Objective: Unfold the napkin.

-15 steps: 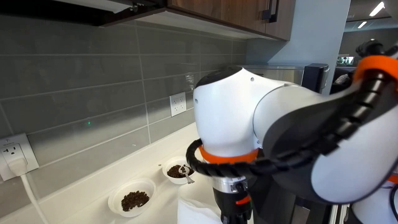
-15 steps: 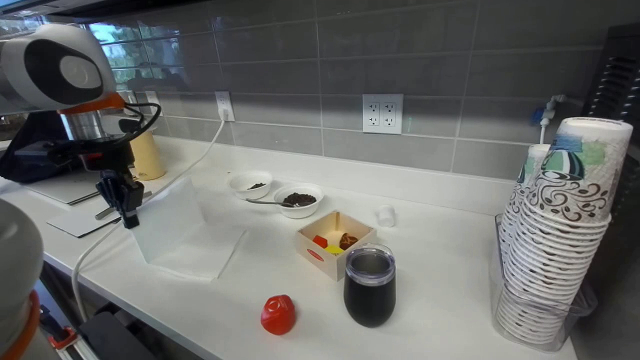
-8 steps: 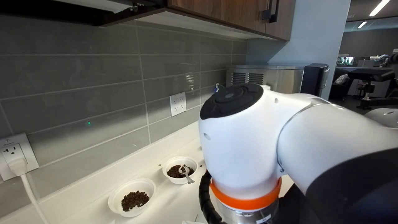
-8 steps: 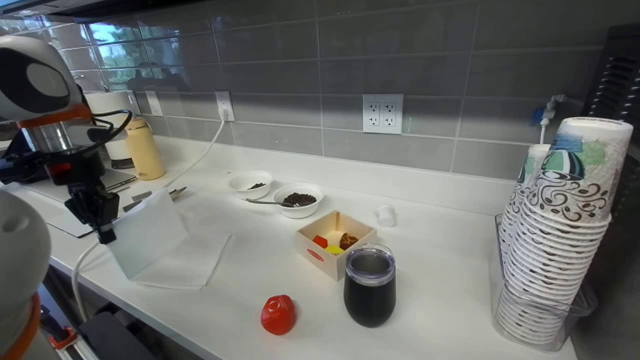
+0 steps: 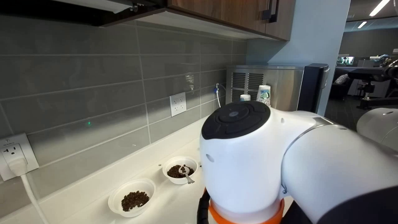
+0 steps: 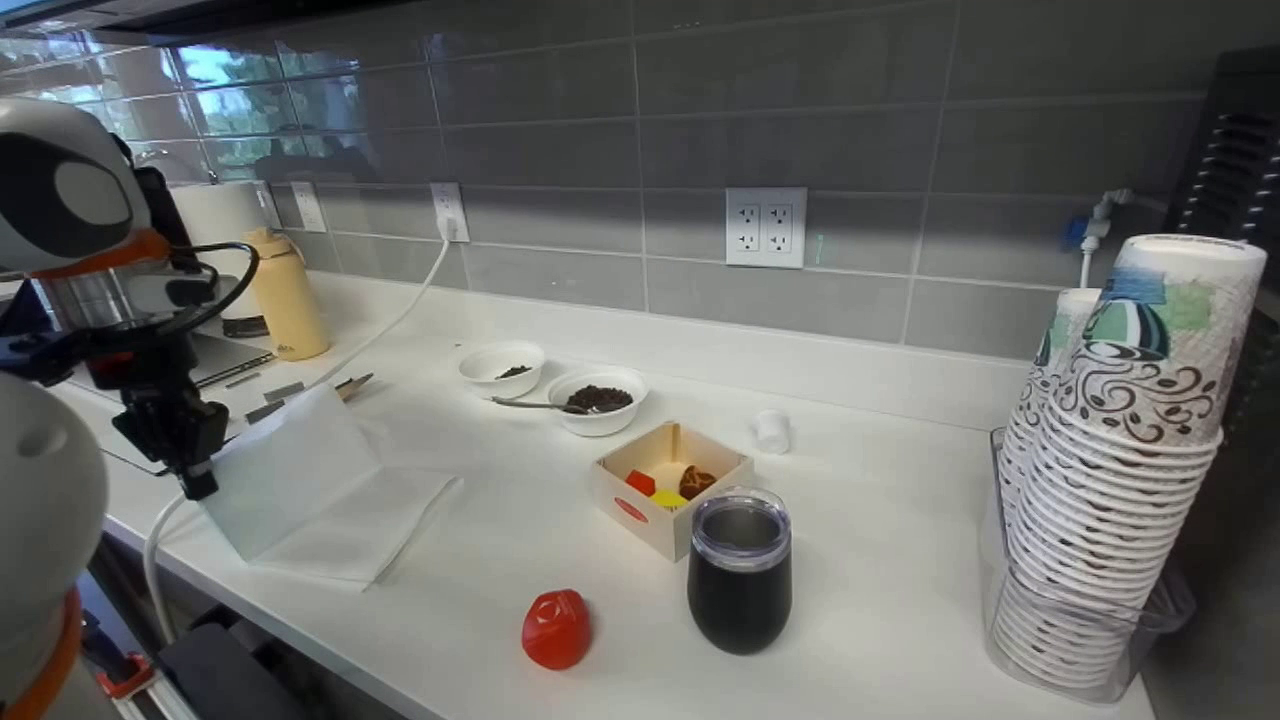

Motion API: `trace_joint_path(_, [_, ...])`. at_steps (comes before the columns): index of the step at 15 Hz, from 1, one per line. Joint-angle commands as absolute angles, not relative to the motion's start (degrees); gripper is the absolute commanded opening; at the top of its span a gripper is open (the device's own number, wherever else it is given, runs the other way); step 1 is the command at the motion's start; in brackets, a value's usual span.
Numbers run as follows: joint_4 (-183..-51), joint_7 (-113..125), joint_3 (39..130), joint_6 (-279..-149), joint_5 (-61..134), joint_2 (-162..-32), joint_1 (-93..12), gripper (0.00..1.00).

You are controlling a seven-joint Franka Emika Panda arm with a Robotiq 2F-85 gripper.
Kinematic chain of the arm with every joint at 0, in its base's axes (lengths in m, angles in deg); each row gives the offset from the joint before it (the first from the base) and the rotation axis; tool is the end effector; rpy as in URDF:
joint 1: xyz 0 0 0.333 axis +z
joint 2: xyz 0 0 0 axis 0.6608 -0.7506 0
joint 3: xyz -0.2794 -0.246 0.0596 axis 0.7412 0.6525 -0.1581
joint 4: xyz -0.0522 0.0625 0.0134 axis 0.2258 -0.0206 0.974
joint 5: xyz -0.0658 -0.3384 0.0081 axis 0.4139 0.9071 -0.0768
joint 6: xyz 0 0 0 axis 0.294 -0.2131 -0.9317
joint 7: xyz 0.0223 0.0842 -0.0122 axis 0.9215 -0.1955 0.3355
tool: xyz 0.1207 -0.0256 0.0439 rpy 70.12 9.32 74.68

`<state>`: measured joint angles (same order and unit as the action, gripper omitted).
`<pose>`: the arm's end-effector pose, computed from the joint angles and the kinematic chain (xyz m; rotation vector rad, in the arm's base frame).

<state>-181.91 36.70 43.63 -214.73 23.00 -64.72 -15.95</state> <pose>0.1482 0.2867 0.3500 2.9575 0.4508 -0.0933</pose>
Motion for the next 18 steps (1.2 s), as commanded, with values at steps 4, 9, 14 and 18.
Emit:
trace_joint_path(4, [-181.9, 33.3, 44.5, -226.0, 21.8, -70.1, -15.3, 0.48])
trace_joint_path(9, [-181.9, 30.9, 45.6, -234.2, 19.5, -73.8, -14.8, 0.86])
trace_joint_path(14, [-181.9, 27.9, 47.1, -238.8, 14.7, -75.4, -14.1, 1.00])
trace_joint_path(18, [-181.8, 27.7, 48.7, -238.6, 13.5, -73.6, -14.2, 1.00])
